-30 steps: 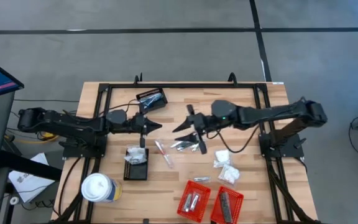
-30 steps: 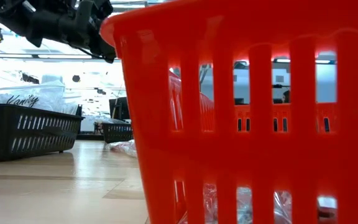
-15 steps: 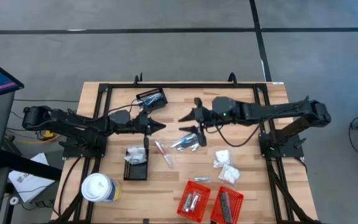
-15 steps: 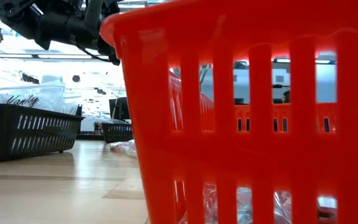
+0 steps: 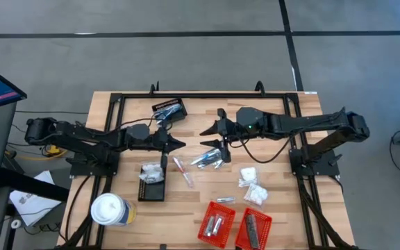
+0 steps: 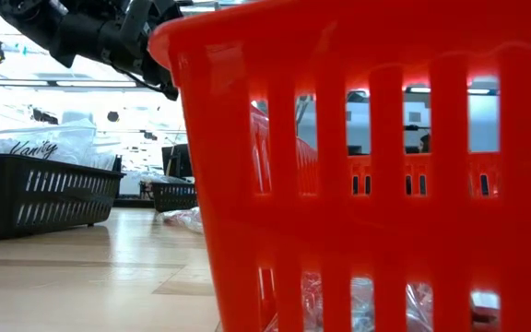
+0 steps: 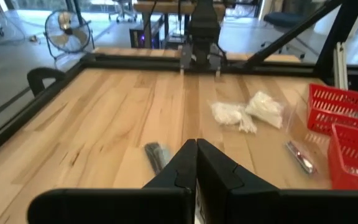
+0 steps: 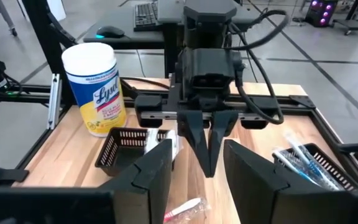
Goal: Pick & Place Travel size toiletries
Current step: Put the blue toothbrush into the top black bin
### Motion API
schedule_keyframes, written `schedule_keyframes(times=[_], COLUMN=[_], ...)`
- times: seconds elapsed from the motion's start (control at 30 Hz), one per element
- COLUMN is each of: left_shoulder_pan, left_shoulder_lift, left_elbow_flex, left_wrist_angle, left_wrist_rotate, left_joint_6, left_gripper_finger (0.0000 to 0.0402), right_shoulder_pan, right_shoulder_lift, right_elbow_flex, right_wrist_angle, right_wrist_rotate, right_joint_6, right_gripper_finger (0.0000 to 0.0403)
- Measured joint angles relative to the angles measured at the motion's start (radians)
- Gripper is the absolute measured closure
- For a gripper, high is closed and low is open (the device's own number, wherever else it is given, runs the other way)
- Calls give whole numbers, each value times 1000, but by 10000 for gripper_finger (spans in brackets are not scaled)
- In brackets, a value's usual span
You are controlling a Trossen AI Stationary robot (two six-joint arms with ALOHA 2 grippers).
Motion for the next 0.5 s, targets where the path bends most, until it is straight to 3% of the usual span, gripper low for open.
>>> schedule_keyframes(times=[0.5], left_shoulder_pan=[0], left_shoulder_lift=[0], left_elbow_flex=[2], left_wrist_angle=[18], left_wrist_rotate=[-78], left_joint_6=[55], left_gripper_finger=[400], right_shoulder_pan=[0], right_shoulder_lift=[0], right_elbow_flex=[0], right_wrist_angle=[-19], right_wrist_rotate=[0], right_joint_6=[0], right_gripper_finger=[263])
